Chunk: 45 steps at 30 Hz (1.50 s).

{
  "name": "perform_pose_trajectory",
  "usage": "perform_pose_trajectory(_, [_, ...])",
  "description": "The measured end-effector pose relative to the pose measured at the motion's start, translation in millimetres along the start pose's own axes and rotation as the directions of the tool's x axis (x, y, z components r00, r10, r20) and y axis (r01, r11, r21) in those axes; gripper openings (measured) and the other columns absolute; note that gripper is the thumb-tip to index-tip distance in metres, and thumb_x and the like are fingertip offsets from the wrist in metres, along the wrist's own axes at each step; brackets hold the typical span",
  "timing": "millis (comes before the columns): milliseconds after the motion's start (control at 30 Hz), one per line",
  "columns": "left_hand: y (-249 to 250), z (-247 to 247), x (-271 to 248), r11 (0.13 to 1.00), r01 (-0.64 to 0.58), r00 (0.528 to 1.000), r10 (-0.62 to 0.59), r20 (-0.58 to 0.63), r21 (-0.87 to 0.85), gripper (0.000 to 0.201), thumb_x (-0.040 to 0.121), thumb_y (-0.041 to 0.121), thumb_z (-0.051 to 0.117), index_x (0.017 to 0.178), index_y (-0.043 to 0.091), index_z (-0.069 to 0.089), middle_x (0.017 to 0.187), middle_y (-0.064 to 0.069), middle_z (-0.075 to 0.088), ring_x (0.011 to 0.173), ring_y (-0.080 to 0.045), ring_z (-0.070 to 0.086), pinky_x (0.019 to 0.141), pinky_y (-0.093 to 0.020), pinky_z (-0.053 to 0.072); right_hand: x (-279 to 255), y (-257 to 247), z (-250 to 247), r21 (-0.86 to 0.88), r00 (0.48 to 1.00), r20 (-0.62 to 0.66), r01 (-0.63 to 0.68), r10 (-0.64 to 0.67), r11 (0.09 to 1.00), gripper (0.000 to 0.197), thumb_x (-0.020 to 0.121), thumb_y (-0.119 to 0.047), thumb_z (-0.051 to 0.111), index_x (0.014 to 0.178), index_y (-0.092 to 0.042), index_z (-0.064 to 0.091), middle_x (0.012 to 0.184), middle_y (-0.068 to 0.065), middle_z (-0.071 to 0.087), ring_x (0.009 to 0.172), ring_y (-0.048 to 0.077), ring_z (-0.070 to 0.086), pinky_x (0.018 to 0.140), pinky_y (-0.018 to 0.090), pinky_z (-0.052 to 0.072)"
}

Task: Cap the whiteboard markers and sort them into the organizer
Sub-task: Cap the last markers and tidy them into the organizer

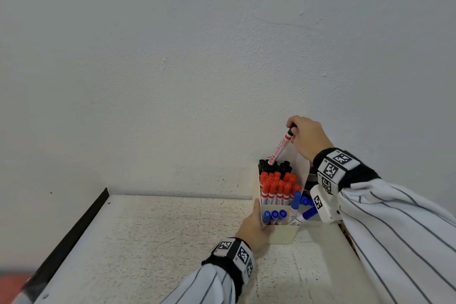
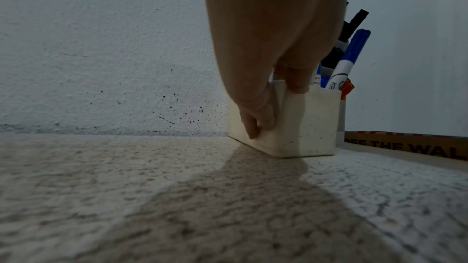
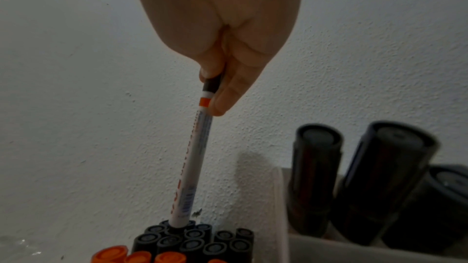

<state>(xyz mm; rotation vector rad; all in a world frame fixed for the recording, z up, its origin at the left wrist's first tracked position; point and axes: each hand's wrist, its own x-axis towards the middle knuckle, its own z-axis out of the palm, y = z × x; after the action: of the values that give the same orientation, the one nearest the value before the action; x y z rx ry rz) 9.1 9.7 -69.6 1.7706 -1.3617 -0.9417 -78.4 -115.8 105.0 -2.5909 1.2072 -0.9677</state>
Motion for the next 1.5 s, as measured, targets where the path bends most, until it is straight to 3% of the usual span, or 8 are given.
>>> perform_pose_trajectory(133, [-1, 1, 0, 1.000, -0.003, 1.000, 0.003, -0.003, -0.007, 0.079, 0.095, 0.019, 0.047, 0.148, 0.019, -0.011, 0.137, -0.005, 0.049, 0.118, -0.024, 0.052, 0.095, -0.027, 0.040, 2, 2, -3, -0.079, 1.000, 0.004, -0.028, 0.029, 0.996, 0.025, 0.090, 0.007, 0.041, 0.108, 0.001, 0.057, 0.107, 0.019, 0.057, 0.099, 0.028, 0.054, 0.074, 0.021, 0.035])
perform_pose_trajectory(333, [-1, 1, 1, 1.000, 0.001, 1.000, -0.001, -0.005, -0.013, 0.077, 0.095, 0.020, 0.048, 0.149, 0.020, -0.007, 0.135, -0.006, 0.051, 0.116, -0.024, 0.053, 0.094, -0.027, 0.041, 1, -1, -1, 0.102, 1.000, 0.015, 0.021, -0.023, 0.995, 0.019, 0.090, 0.003, 0.045, 0.102, -0.001, 0.059, 0.103, 0.017, 0.058, 0.085, 0.023, 0.056, 0.083, 0.030, 0.048])
perform_pose_trajectory(433, [-1, 0, 2, 1.000, 0.009, 1.000, -0.010, -0.009, -0.025, 0.078, 0.092, 0.020, 0.050, 0.149, 0.020, -0.005, 0.134, -0.006, 0.052, 0.118, -0.024, 0.052, 0.096, -0.027, 0.041, 1, -5, 0, 0.126, 0.998, 0.014, 0.057, -0.060, 0.990, 0.014, 0.088, -0.005, 0.053, 0.100, -0.004, 0.060, 0.096, 0.011, 0.062, 0.080, 0.022, 0.058, 0.078, 0.022, 0.042])
perform_pose_trajectory(600, [-2, 0, 6, 1.000, 0.005, 1.000, -0.005, -0.002, -0.029, 0.079, 0.091, 0.019, 0.052, 0.149, 0.018, 0.000, 0.135, -0.006, 0.051, 0.119, -0.024, 0.052, 0.097, -0.028, 0.042, 2, -9, 5, 0.237, 0.994, 0.092, -0.071, 0.050, 0.969, 0.012, 0.090, -0.006, 0.052, 0.102, -0.009, 0.053, 0.094, 0.013, 0.059, 0.077, 0.025, 0.058, 0.074, 0.030, 0.048])
perform_pose_trajectory(700, [-3, 0, 7, 1.000, 0.007, 1.000, -0.007, 0.006, -0.012, 0.081, 0.092, 0.020, 0.051, 0.149, 0.019, -0.006, 0.136, -0.007, 0.050, 0.119, -0.025, 0.051, 0.097, -0.028, 0.041, 2, -6, 4, 0.173, 0.997, 0.023, -0.076, 0.073, 0.982, 0.015, 0.091, 0.001, 0.043, 0.103, -0.004, 0.051, 0.086, 0.012, 0.056, 0.076, 0.023, 0.054, 0.071, 0.028, 0.044])
perform_pose_trajectory(900, [-4, 1, 9, 1.000, 0.011, 1.000, -0.011, 0.011, 0.003, 0.078, 0.092, 0.020, 0.050, 0.149, 0.018, -0.003, 0.135, -0.008, 0.051, 0.118, -0.025, 0.052, 0.097, -0.030, 0.042, 3, -2, 5, 0.144, 0.993, 0.074, -0.099, 0.089, 0.985, 0.017, 0.091, 0.002, 0.041, 0.105, -0.004, 0.050, 0.086, 0.013, 0.056, 0.076, 0.024, 0.055, 0.074, 0.033, 0.048])
perform_pose_trajectory(1100, [-4, 2, 9, 1.000, 0.021, 1.000, -0.021, 0.014, 0.008, 0.078, 0.092, 0.020, 0.050, 0.149, 0.018, -0.002, 0.133, -0.008, 0.052, 0.117, -0.026, 0.053, 0.098, -0.032, 0.043, 6, -2, 10, 0.024, 0.994, 0.100, -0.054, 0.051, 0.998, 0.024, 0.089, 0.008, 0.039, 0.107, -0.002, 0.049, 0.089, 0.012, 0.055, 0.077, 0.018, 0.050, 0.068, 0.027, 0.041])
perform_pose_trajectory(1500, [0, 0, 7, 0.999, 0.039, 0.999, -0.040, 0.033, 0.013, 0.080, 0.093, 0.020, 0.049, 0.149, 0.018, -0.008, 0.139, -0.007, 0.048, 0.121, -0.026, 0.051, 0.100, -0.031, 0.041, 16, -5, 20, -0.034, 0.959, 0.181, -0.217, 0.220, 0.975, 0.024, 0.094, -0.004, 0.039, 0.116, 0.002, 0.047, 0.114, 0.024, 0.056, 0.093, 0.031, 0.056, 0.075, 0.029, 0.042])
